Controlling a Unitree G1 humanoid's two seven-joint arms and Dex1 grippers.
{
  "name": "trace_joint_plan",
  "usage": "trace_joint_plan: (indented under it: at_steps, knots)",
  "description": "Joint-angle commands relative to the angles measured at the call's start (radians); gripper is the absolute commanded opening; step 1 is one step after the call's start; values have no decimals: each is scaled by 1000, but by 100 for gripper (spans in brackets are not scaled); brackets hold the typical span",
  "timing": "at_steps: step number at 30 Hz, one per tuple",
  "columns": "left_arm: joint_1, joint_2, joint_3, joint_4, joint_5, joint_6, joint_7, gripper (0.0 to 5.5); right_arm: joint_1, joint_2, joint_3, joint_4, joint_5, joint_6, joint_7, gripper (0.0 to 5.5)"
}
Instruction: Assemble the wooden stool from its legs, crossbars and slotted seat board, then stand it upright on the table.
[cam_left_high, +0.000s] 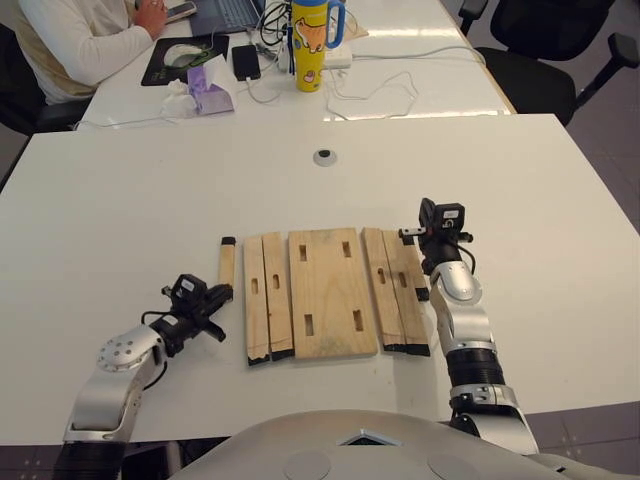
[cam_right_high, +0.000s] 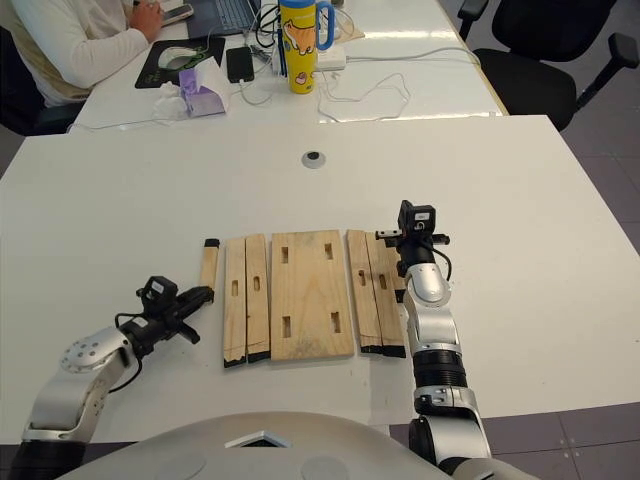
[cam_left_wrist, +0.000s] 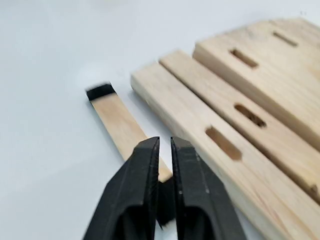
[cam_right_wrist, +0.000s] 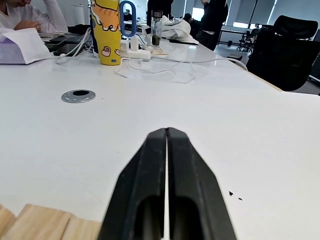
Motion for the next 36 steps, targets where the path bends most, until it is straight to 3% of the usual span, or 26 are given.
trace_joint_plan:
  at_steps: [1, 9, 25, 31, 36]
  knots:
    - [-14, -12, 25, -25, -26, 61, 26, 109, -21, -2, 1, 9, 0, -6, -6, 0]
    - [17, -47, -13, -3, 25, 94, 84, 231, -26, -6, 2, 21, -1, -14, -1, 0]
    - [36, -79, -64, 57, 124, 170, 188, 231, -30, -21, 7, 29, -6, -21, 8, 0]
    - [17, -75, -46, 68, 124, 169, 195, 149, -33, -24, 11, 34, -4, -26, 6, 0]
    - [12, -73, -46, 69, 124, 168, 193, 134, -37, -23, 13, 35, -3, -25, 2, 0]
